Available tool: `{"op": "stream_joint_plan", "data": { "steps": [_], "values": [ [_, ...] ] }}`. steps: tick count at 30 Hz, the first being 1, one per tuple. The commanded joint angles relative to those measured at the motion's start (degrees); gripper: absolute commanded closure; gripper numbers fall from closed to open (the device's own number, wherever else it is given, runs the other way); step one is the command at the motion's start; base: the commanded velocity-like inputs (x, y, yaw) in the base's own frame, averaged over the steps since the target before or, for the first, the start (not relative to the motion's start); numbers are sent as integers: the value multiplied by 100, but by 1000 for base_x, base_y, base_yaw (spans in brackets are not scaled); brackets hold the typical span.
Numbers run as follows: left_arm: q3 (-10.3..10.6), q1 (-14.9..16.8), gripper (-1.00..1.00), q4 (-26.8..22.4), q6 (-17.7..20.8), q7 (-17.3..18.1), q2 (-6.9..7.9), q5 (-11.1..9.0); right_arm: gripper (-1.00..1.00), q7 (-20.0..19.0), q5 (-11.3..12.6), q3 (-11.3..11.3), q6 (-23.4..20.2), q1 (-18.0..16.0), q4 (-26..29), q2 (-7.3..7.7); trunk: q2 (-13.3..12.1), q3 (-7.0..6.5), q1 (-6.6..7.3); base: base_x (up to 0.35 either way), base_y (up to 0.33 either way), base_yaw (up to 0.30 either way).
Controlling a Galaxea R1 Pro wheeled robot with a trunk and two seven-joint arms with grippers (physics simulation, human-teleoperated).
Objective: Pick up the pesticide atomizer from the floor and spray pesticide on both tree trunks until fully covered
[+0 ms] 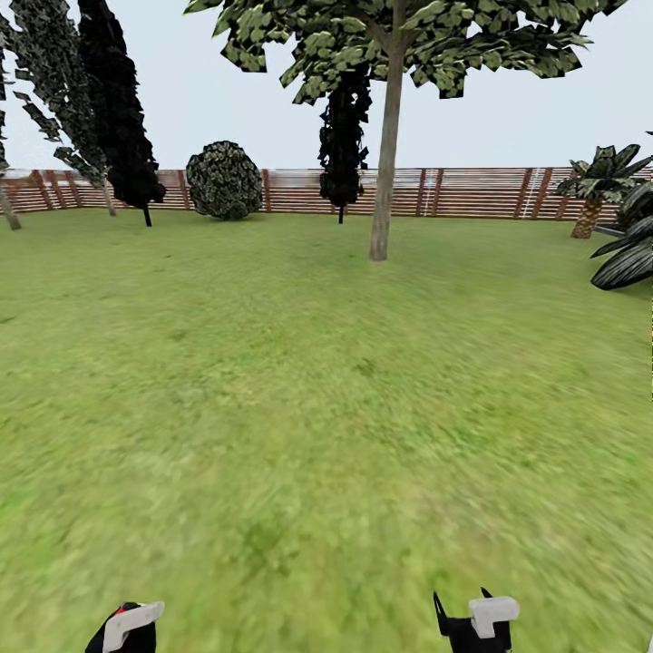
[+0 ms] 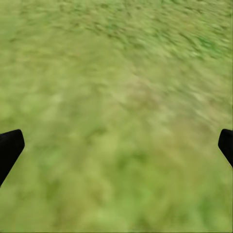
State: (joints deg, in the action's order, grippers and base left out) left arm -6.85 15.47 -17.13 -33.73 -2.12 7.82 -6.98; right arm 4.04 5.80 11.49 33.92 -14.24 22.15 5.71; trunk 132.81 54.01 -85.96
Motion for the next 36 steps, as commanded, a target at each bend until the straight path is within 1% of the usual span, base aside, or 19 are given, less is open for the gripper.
{"op": "stream_joint_plan", "data": {
  "steps": [1,8,36],
  "values": [
    [0,0,100,-1,0,1,0,1,-100,0,0,0,0,0,0,0,0,0,0,340,0,-123],
    [-1,0,100,-1,7,1,0,3,-100,0,0,2,1,1,-2,0,0,0,0,340,0,-124],
    [-1,0,100,1,3,1,0,1,-100,0,-1,2,0,0,-9,-4,0,0,0,340,0,-2]
  ]
}}
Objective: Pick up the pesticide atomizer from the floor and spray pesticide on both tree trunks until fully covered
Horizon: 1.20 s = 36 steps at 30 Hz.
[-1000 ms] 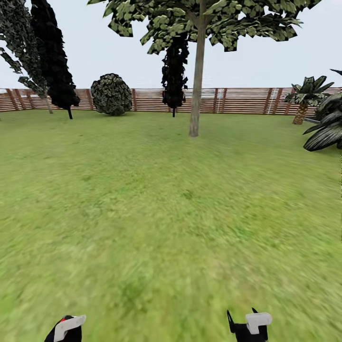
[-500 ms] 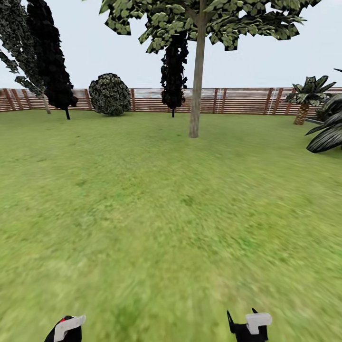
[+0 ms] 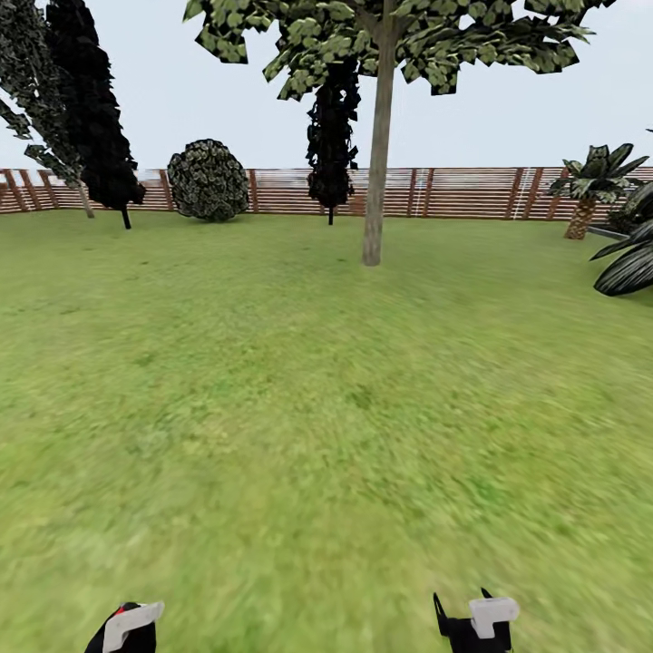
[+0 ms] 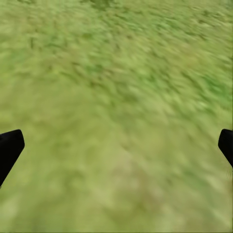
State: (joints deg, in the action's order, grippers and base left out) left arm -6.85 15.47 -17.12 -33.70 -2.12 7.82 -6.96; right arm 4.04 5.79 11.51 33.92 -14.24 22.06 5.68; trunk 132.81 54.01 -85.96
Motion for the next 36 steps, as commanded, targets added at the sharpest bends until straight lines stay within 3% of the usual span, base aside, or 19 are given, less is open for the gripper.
{"op": "stream_joint_plan", "data": {
  "steps": [1,27,36],
  "values": [
    [-1,0,100,-1,-2,1,1,-1,-100,0,0,0,0,0,0,1,0,0,0,340,0,0],
    [-1,0,100,-11,-5,1,9,-4,-100,0,1,0,1,0,8,2,0,0,0,340,0,0],
    [-1,0,100,-6,0,1,17,-3,-100,0,-1,0,1,0,0,3,0,0,0,340,0,-103]
  ]
}}
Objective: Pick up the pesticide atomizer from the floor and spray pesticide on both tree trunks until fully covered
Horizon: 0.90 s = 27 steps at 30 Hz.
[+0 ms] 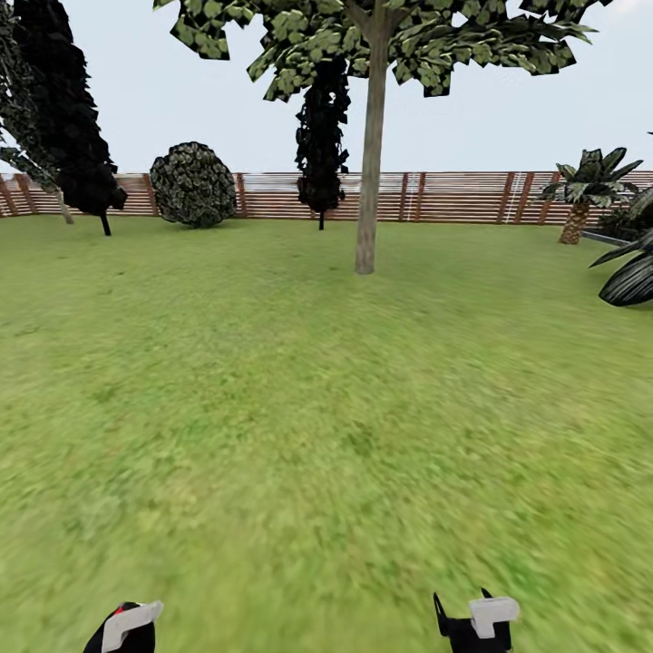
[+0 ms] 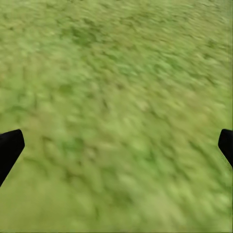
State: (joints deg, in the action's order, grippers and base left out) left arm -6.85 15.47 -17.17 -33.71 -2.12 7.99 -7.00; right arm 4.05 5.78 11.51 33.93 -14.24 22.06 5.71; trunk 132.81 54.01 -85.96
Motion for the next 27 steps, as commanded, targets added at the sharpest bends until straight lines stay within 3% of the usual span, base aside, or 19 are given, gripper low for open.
{"op": "stream_joint_plan", "data": {
  "steps": [1,27],
  "values": [
    [-1,0,100,1,0,1,0,1,-100,0,-2,0,0,0,0,0,0,0,0,340,0,-11],
    [-1,0,100,-9,-4,1,0,-3,-100,0,-1,0,0,0,0,-2,0,0,0,340,0,-1]
  ]
}}
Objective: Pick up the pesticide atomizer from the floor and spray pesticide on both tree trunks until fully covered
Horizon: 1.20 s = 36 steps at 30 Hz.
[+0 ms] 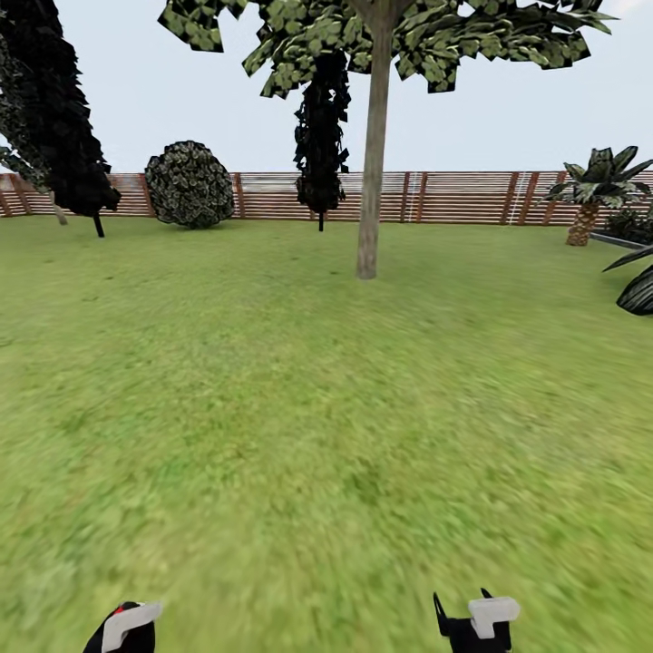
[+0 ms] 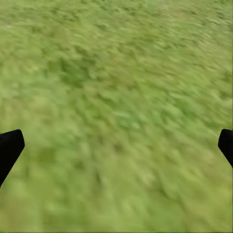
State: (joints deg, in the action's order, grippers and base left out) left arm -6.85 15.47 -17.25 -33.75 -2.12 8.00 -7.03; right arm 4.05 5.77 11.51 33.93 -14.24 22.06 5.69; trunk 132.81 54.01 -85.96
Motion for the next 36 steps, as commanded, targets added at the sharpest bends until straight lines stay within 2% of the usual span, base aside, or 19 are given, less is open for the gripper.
{"op": "stream_joint_plan", "data": {
  "steps": [1,26,36],
  "values": [
    [-1,0,100,-3,0,1,0,0,-100,0,-2,0,0,0,0,-3,0,0,0,340,0,0],
    [-1,0,100,-13,0,1,0,0,-100,0,3,0,0,0,5,1,0,0,0,340,0,-1],
    [-1,0,100,-15,0,1,0,0,-100,0,0,0,0,0,5,2,0,0,0,340,0,-121]
  ]
}}
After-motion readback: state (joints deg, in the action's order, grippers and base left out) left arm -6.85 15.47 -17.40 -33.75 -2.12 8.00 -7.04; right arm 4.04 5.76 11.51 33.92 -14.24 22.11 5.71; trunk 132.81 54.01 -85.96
